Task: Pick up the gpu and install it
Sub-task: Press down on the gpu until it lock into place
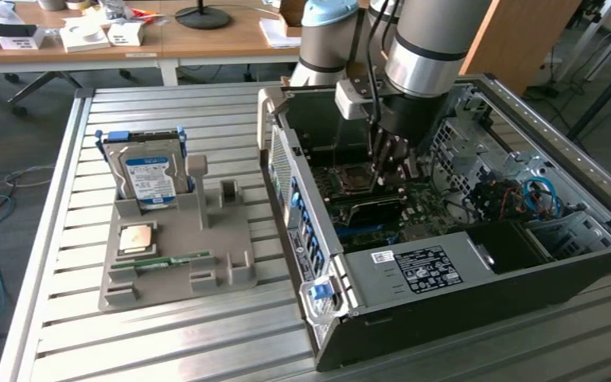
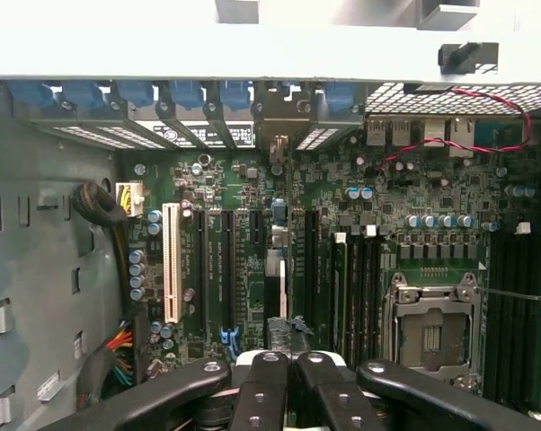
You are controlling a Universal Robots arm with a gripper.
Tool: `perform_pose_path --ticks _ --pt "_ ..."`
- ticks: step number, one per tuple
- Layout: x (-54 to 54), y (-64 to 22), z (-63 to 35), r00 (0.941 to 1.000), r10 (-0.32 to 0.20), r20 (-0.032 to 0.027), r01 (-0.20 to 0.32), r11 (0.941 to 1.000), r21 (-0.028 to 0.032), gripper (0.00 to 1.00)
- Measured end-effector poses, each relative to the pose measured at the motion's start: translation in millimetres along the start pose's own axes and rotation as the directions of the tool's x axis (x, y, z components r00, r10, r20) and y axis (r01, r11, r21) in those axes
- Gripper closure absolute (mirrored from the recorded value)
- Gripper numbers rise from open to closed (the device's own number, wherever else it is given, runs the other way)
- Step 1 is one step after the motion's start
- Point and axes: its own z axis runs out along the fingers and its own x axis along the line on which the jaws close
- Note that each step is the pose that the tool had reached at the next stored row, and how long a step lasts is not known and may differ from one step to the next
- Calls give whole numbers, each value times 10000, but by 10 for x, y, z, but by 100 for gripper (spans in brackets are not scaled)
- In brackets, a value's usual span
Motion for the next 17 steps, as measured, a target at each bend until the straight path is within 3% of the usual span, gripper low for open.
perform_pose_path --ticks 17 --pt "-36 22 6 10000 0 0 0 10000 0 89"
